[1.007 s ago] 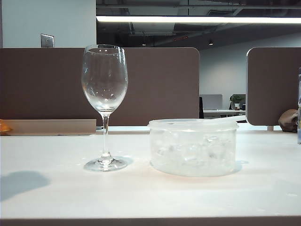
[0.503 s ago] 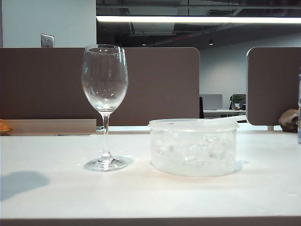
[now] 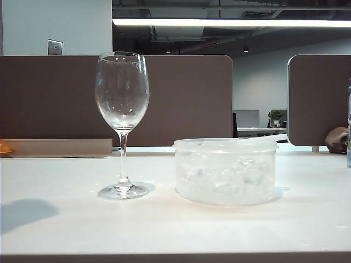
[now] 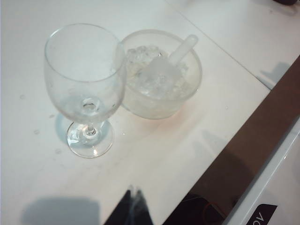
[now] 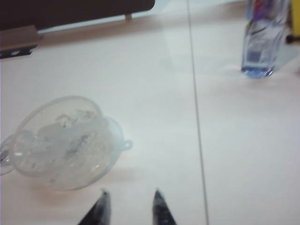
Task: Pick up an ice shovel filled with ice cubes and pour the ice from the shovel into the glass.
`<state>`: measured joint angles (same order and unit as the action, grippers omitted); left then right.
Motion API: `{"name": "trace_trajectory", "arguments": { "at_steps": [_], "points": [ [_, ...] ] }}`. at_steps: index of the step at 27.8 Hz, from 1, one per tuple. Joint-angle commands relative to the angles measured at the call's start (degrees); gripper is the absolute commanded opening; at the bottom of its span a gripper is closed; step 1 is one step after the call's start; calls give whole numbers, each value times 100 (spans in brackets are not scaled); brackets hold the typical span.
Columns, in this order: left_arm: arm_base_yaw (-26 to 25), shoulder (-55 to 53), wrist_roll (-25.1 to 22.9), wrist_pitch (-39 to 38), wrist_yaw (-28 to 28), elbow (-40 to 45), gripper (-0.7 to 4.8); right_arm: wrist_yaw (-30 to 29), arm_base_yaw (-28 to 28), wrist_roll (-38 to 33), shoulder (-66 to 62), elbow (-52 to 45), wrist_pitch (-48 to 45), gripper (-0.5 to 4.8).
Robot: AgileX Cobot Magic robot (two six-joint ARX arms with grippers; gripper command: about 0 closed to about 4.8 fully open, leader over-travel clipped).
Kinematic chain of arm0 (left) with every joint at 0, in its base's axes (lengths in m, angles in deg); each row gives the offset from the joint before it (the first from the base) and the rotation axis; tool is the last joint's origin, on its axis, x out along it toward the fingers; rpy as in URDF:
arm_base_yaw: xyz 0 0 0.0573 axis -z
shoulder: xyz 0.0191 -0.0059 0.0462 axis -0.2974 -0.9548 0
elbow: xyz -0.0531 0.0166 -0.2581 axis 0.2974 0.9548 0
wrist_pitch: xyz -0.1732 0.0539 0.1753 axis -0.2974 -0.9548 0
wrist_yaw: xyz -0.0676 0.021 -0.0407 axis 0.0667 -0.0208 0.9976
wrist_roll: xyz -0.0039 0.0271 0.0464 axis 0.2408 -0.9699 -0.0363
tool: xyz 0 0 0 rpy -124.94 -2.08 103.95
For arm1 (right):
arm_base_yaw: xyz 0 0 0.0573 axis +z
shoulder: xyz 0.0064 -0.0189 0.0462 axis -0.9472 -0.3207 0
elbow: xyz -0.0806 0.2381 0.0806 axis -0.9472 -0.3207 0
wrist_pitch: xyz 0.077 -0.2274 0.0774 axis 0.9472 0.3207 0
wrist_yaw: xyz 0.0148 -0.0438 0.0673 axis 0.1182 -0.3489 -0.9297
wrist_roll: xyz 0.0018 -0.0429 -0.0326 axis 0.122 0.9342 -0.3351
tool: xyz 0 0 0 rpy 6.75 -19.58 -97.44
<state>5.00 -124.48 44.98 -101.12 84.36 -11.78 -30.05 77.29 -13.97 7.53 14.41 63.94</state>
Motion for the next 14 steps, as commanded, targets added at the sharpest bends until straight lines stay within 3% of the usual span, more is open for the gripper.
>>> {"name": "trace_trajectory", "arguments": {
  "at_steps": [1,6,14],
  "points": [
    [-4,11,-24,72,4,-17,-2,-146,0,-236,-278,31,-332,96],
    [-7,11,-24,72,2,-17,-3,-372,-57,-597,-876,31,-990,95],
    [-7,11,-24,72,2,-17,-3,-599,-48,-2411,-2223,26,-2229,95]
  ]
}}
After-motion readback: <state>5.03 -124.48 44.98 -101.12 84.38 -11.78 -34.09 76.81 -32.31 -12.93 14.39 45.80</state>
